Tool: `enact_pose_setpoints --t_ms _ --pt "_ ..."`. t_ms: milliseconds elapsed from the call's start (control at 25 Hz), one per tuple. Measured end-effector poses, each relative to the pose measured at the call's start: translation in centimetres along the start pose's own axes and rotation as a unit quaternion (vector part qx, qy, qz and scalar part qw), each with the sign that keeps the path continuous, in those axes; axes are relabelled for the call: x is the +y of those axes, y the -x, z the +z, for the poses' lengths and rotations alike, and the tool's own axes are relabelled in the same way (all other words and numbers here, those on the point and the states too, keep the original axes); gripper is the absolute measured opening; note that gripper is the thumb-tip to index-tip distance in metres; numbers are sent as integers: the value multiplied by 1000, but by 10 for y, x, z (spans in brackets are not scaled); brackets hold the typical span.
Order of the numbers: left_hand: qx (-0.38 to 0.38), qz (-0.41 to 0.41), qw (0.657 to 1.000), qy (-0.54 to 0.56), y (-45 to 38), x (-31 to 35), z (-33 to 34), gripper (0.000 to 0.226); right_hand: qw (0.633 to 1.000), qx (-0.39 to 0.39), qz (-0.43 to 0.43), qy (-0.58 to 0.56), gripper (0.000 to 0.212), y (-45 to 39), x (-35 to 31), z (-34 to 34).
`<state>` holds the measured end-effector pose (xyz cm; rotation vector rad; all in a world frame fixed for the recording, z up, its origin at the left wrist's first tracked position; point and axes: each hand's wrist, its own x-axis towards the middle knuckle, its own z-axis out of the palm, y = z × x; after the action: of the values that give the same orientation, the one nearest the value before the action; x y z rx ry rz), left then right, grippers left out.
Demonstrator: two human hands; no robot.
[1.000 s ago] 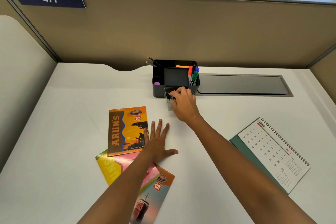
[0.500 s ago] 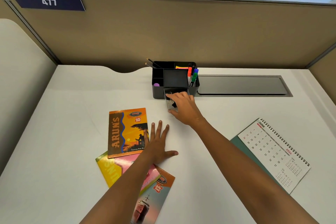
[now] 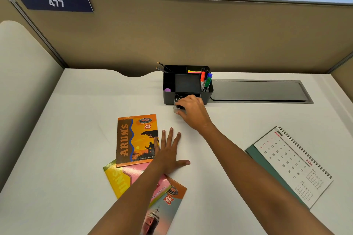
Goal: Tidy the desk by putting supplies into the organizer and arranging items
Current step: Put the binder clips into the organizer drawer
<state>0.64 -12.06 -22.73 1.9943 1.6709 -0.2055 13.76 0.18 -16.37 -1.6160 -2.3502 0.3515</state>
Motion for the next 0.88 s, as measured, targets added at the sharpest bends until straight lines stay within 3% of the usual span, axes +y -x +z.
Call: enact_pose_setpoints --t_ms 280,480,880 --pt "-2 4 1000 6 1 0 -1 113 997 74 4 1 34 12 27 -9" --pt "-4 5 1000 7 1 0 -1 113 994 112 2 13 14 9 36 -14" --pt "-3 5 1000 8 -1 -1 1 114 992 108 40 48 40 -26 31 -15"
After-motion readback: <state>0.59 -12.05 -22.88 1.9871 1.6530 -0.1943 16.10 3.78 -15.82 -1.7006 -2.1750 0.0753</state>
